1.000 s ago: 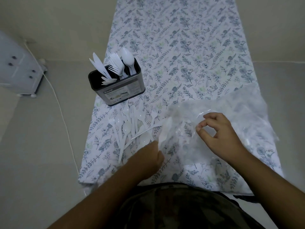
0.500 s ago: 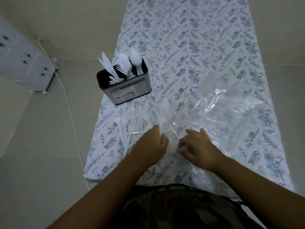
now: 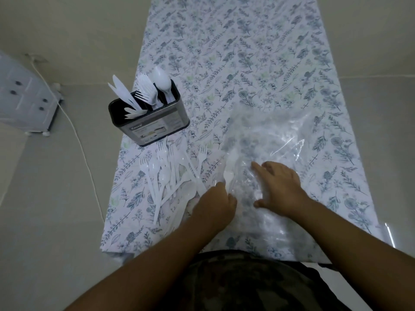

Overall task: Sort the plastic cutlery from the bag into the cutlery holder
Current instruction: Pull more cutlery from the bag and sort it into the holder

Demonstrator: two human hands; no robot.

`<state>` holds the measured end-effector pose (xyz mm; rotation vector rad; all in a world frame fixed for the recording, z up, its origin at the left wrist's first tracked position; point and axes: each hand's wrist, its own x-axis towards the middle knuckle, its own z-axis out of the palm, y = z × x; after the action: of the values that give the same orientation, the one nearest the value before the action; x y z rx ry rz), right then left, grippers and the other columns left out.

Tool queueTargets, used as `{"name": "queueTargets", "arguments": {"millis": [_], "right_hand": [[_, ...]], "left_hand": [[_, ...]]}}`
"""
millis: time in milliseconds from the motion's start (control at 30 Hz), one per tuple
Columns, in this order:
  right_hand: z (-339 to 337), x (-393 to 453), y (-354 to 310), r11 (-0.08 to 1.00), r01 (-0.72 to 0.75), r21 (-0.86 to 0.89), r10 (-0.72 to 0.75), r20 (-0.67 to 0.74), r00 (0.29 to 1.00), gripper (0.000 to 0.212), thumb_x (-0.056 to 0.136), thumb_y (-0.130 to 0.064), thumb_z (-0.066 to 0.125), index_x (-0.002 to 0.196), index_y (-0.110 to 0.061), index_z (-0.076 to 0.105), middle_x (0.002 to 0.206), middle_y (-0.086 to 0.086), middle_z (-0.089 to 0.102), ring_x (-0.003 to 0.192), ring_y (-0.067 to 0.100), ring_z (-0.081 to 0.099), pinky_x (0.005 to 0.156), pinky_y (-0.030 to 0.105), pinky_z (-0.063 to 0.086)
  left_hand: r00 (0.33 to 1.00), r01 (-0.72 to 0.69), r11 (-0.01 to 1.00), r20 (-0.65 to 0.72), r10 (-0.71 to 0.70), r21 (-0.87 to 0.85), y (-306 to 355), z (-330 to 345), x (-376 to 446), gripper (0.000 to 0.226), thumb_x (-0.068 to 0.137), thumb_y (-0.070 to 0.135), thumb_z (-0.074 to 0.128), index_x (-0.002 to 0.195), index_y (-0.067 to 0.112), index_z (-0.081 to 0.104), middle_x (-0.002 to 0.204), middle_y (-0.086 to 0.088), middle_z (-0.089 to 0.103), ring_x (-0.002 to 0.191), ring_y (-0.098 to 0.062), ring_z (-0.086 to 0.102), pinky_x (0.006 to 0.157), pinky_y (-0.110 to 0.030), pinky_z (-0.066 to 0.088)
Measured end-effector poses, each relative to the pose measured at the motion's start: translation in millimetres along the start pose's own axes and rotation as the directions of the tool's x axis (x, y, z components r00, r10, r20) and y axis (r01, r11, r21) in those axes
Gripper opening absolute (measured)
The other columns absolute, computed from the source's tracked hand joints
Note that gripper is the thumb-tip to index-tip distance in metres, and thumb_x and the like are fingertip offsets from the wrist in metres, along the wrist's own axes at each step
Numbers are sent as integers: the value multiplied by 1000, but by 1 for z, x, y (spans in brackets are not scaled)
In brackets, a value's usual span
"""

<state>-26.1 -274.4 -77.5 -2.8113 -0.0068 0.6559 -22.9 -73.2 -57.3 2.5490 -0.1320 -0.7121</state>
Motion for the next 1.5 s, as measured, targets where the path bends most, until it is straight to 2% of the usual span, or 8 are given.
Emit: {"name": "queueTargets", "arguments": {"millis": [133, 333, 600, 767, 967, 1067, 1200, 1500], "right_hand": [[-10, 5, -5, 998, -6, -63, 10, 63, 998, 119, 65, -68, 80, 158, -41, 11, 164, 6, 17, 152, 30, 14, 122, 53, 13], [-5, -9, -32, 942, -31, 335, 87, -153, 984, 61, 87, -31, 70, 145, -28, 50, 137, 8, 50, 128, 30, 43, 105, 40, 37], [14, -9, -42, 839, -193, 509, 262, -67, 963, 35, 83, -54, 73, 103, -28, 61, 86, -10, 59, 87, 17, 59, 85, 49, 53], [14, -5, -55, 890, -218, 400, 266, -69, 961, 35, 76, -64, 72, 84, -34, 54, 85, -10, 58, 90, 19, 58, 85, 46, 50], [18, -10, -45, 898, -131, 420, 194, -109, 975, 17, 97, -37, 59, 83, -31, 54, 75, -12, 61, 77, 18, 59, 80, 47, 53], [16, -13, -40, 798, -148, 585, 270, -128, 954, 18, 102, -29, 53, 85, -23, 54, 72, -1, 64, 69, 22, 65, 67, 44, 55], [4, -17, -33, 630, -167, 758, 382, -116, 917, 15, 102, -25, 54, 97, -11, 57, 74, 1, 64, 59, 1, 60, 51, 12, 42], [1, -24, -36, 550, -95, 830, 308, -96, 946, 14, 97, -36, 63, 103, -23, 62, 87, 8, 67, 70, 12, 60, 60, 22, 48]], "left_hand": [[999, -5, 999, 33, 3, 52, 5, -4, -4, 51, 99, 51, 47, 126, 8, 49, 113, -8, 59, 105, -24, 59, 75, -29, 37], [991, -129, 991, 28, 130, -31, -3, -10, -14, 19, 95, 33, 52, 86, 17, 48, 75, 4, 51, 64, -6, 47, 55, -23, 31], [995, -96, 991, 26, 99, -97, -15, -3, -14, 15, 91, 21, 53, 105, 16, 55, 94, -1, 60, 84, -15, 56, 62, -19, 36], [1000, -7, 992, -10, 6, -129, -17, 3, -13, 23, 95, 38, 59, 102, 16, 59, 89, 1, 62, 79, -13, 59, 66, -26, 49], [999, 34, 999, -27, -34, -2, -10, 1, -3, 25, 92, 36, 58, 96, 11, 58, 87, -4, 63, 78, -19, 59, 61, -29, 42], [998, 54, 998, -26, -55, -22, -11, -2, -4, 22, 91, 33, 60, 93, 11, 60, 84, -5, 66, 69, -14, 56, 53, -22, 37], [994, 104, 988, -29, -108, -118, -14, -1, -7, 19, 90, 33, 65, 90, 14, 62, 79, 0, 66, 67, -7, 57, 54, -19, 40], [983, 128, 940, -88, -163, -316, -1, -3, -16, 13, 93, 28, 66, 100, 18, 62, 82, 9, 61, 71, 0, 54, 55, -7, 35]]}}
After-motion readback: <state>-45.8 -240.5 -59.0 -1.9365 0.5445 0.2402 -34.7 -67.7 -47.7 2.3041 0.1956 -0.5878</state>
